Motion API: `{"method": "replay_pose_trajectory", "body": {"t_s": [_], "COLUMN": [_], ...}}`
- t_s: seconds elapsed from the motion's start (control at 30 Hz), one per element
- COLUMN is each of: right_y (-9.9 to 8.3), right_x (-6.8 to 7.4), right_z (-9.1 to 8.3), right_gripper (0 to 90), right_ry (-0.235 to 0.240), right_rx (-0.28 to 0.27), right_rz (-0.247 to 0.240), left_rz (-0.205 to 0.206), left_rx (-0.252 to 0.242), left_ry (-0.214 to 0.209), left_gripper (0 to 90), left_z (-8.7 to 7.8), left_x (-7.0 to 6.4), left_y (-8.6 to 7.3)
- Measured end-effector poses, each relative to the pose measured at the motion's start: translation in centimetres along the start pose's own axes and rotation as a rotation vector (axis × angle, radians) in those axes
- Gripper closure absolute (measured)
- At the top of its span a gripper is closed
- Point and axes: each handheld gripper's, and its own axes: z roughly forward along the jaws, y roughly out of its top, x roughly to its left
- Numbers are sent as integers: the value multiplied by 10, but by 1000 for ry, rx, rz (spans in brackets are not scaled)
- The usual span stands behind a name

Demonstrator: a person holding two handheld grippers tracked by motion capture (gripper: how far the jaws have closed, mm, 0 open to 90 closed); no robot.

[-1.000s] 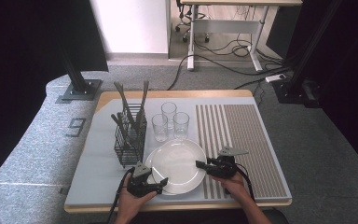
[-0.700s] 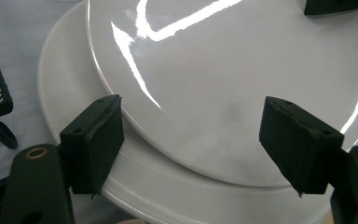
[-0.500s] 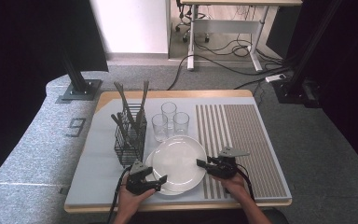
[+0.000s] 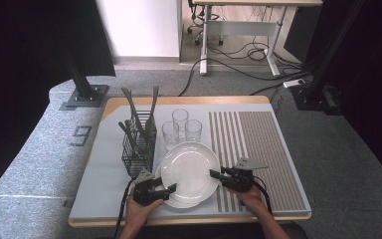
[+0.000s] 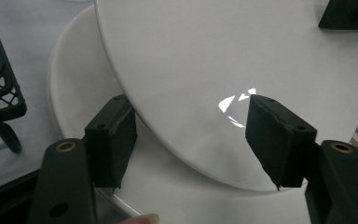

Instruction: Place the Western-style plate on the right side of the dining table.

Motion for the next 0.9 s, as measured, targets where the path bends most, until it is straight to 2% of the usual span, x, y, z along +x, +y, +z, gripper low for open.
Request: {"method": "replay_pose_trajectory", "body": {"t_s": [0.2,0.5,0.7,0.9], "right_y": [0,0,1,1], "right_x": [0,1,2,0], "right_z": [0,-1,-2,-2], "right_gripper": [679,677,677,680], "right_ry": [-2,-5,2,9], "right_rx": [-1,-3,-9,-8], "right_rz": [-1,-20,-39,-44], "left_rz": [-1,-6,12,8], "left_rx": [-2,-8,-7,-25], "left_ry": [14,58,70,75], "left_gripper": [387,520,540,565], "left_z": [-1,-3,-7,-11], "left_x": [0,0,-2,-2], "left_y": [0,0,2,3]}}
